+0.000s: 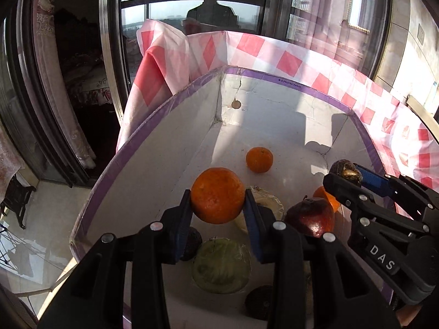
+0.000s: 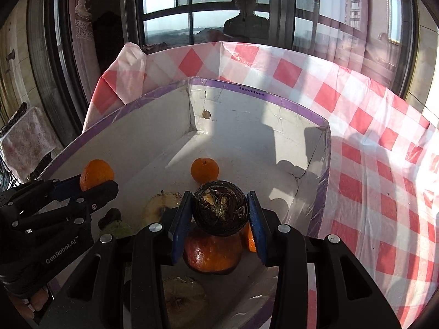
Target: Organize fruits
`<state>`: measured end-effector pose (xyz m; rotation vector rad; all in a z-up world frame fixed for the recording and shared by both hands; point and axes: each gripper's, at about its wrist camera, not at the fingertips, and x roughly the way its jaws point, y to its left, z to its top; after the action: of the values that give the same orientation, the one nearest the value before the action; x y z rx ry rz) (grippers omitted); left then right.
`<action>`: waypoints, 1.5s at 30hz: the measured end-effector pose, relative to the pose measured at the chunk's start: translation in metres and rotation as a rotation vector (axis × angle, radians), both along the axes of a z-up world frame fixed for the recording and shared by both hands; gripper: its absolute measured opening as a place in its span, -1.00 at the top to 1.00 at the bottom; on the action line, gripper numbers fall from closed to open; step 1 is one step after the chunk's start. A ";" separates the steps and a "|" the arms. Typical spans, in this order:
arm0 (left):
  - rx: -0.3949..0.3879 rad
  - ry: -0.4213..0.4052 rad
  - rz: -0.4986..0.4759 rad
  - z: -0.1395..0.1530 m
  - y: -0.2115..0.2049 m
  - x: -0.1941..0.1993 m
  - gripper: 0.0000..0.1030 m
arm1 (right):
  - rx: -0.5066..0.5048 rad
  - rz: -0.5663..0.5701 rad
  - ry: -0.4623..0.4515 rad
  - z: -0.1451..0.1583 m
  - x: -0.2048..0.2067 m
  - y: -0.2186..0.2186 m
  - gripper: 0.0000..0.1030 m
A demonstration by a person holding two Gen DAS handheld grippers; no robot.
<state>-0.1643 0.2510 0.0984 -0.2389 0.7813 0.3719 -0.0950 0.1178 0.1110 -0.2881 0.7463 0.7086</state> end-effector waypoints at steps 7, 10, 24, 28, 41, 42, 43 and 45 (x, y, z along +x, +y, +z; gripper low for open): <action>-0.033 0.045 -0.002 -0.004 0.002 -0.001 -0.18 | -0.075 -0.023 0.027 -0.005 0.004 0.008 -0.18; -0.058 0.055 -0.008 -0.004 0.003 0.000 -0.31 | -0.077 -0.030 0.047 -0.005 0.008 0.004 -0.21; -0.048 0.124 -0.066 -0.012 -0.003 0.008 -0.61 | -0.232 -0.006 0.025 -0.003 0.011 0.006 -0.39; -0.049 0.157 -0.065 -0.014 -0.003 0.010 -0.61 | -0.247 -0.005 0.021 -0.006 0.011 0.007 -0.42; -0.041 0.179 -0.064 -0.015 -0.003 0.010 -0.61 | -0.267 -0.011 0.012 -0.010 0.012 0.010 -0.47; -0.041 0.180 -0.065 -0.015 -0.003 0.010 -0.61 | -0.268 -0.012 0.011 -0.010 0.011 0.010 -0.47; -0.041 0.181 -0.065 -0.015 -0.002 0.011 -0.61 | -0.268 -0.012 0.010 -0.010 0.012 0.010 -0.48; -0.041 0.181 -0.065 -0.015 -0.002 0.012 -0.61 | -0.266 -0.014 0.009 -0.010 0.012 0.009 -0.48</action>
<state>-0.1527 0.2489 0.0832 -0.2197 0.9735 0.3187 -0.0831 0.1270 0.1008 -0.5215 0.8516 0.5975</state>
